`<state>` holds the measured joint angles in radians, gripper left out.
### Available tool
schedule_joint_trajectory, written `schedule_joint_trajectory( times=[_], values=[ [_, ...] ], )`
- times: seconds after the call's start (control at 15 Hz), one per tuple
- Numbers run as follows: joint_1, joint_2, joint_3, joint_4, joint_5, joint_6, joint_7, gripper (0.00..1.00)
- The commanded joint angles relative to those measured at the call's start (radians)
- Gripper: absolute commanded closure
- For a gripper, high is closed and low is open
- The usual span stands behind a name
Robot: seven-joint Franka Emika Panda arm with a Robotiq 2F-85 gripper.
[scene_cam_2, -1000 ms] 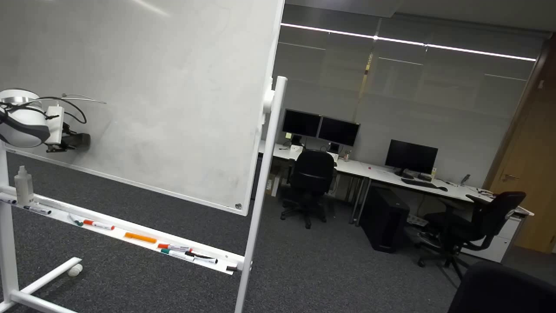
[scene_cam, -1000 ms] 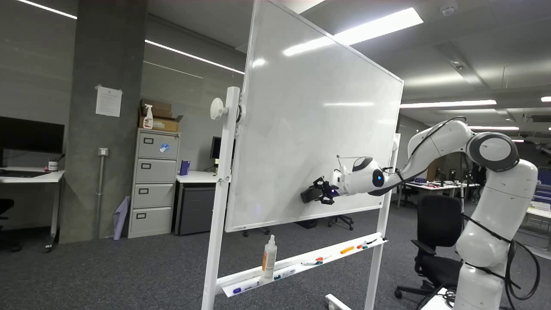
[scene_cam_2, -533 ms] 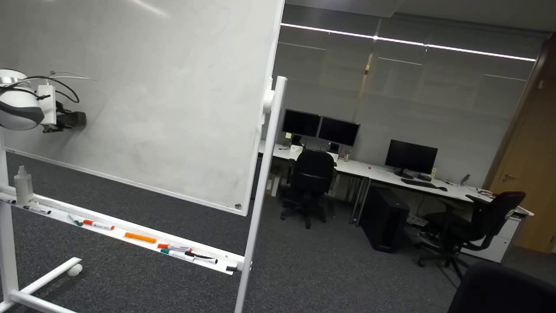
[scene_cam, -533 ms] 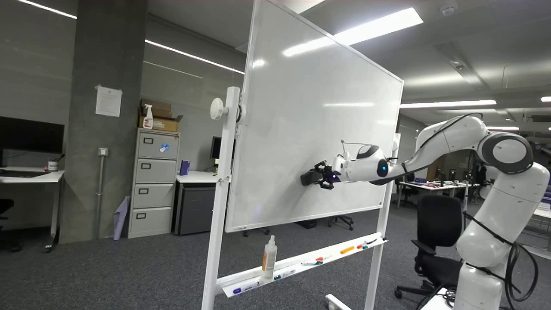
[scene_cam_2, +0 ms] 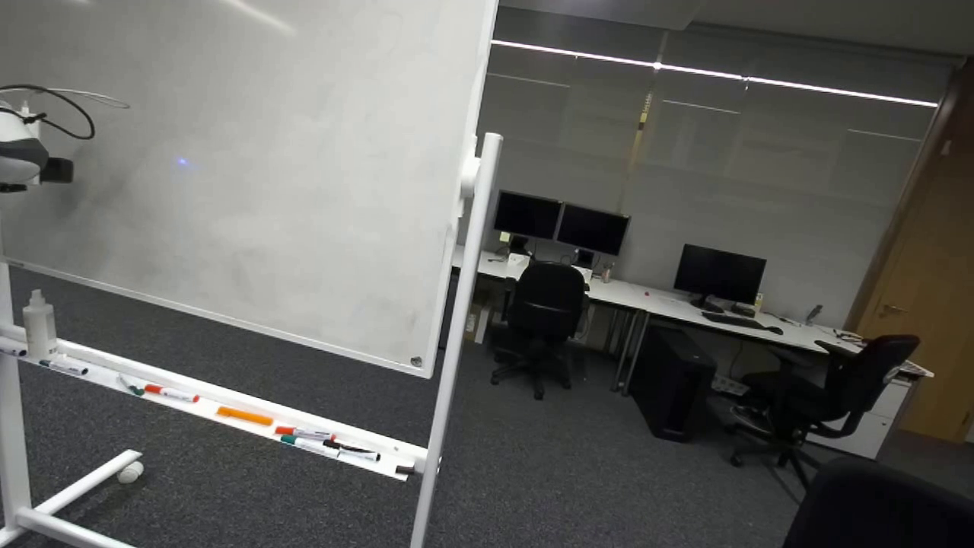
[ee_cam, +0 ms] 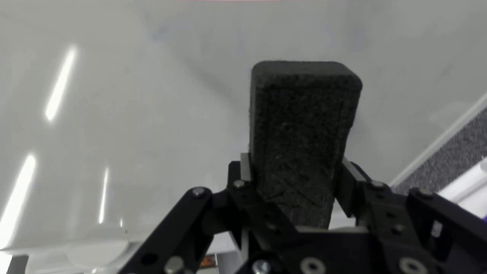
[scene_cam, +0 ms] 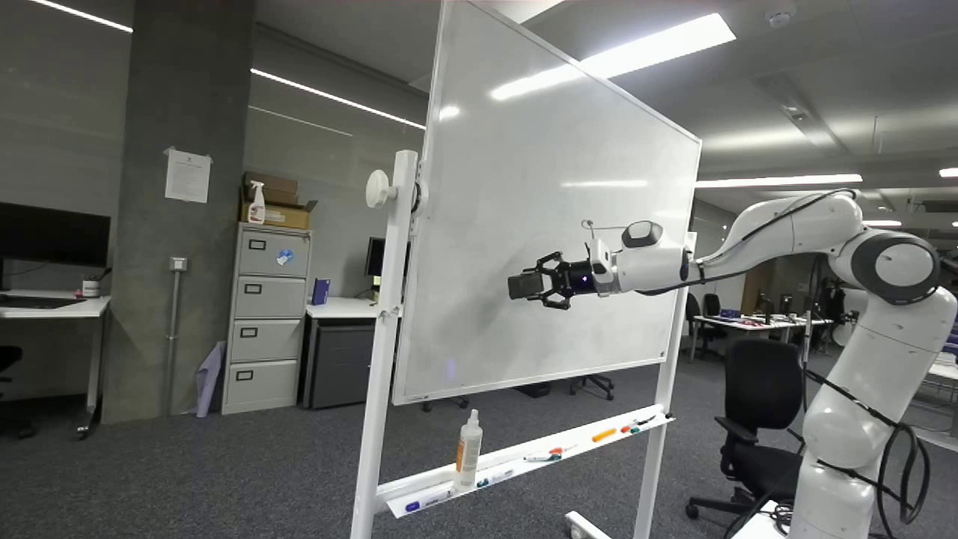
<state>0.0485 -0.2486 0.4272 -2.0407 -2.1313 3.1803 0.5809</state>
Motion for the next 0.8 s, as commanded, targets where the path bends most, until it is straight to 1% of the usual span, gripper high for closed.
schedule_joint_trajectory(
  times=[0.0, 0.27, 0.4, 0.53, 0.6, 0.67, 0.73],
  values=[
    [0.102, 0.024, 0.007, 0.037, 0.003, 0.097, 0.086, 0.7],
    [0.255, 0.079, -0.016, 0.074, 0.007, 0.178, 0.17, 0.7],
    [0.33, 0.113, -0.049, 0.099, 0.019, 0.223, 0.205, 0.7],
    [0.393, 0.139, -0.09, 0.107, 0.063, 0.27, 0.223, 0.7],
    [0.345, 0.136, -0.061, 0.071, 0.239, 0.308, 0.08, 0.7],
    [0.347, 0.133, -0.071, 0.052, 0.307, 0.35, 0.061, 0.7],
    [0.523, 0.185, -0.166, 0.047, 0.334, 0.279, 0.084, 0.7]
  ],
)
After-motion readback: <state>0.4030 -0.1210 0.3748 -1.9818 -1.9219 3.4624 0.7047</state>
